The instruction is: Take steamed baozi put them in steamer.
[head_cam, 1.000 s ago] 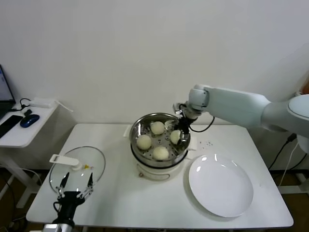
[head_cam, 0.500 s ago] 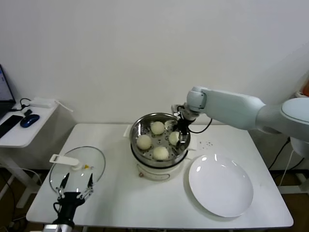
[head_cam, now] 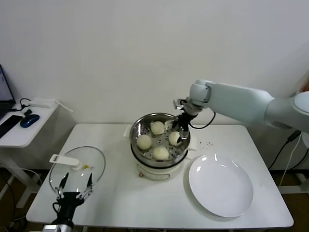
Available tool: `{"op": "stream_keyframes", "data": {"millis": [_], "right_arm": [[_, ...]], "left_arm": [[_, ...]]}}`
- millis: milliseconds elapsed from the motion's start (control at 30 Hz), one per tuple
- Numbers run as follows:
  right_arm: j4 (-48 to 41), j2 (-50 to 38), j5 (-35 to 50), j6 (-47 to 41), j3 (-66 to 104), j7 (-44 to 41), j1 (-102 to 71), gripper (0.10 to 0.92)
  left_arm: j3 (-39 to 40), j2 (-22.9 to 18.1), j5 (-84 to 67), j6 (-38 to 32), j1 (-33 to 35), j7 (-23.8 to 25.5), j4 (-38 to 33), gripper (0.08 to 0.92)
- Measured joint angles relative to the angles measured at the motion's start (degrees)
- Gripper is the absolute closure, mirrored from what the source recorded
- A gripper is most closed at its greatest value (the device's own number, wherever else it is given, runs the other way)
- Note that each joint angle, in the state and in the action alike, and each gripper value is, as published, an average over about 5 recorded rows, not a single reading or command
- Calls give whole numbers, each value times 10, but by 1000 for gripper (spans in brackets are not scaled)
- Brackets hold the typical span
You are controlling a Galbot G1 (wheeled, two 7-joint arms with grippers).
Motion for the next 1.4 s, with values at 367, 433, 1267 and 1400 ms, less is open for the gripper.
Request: {"op": "stream_keyframes", "data": {"millis": [367,433,1267,1400], "right_arm": [[93,-90,28,15,24,24,44,203],[112,-118,24,18,49,38,32,203],[334,-221,-132,137,854,335,-712,203],[363,-171,-148,162,981,380,-838,203]], "left_arm": [[3,-6,6,4,1,1,-11,177],[3,-7,7,5,1,1,-12,177],[7,-41,2,-32,24,10,-27,177],[7,-45,4,-32,25,9,-28,177]]}}
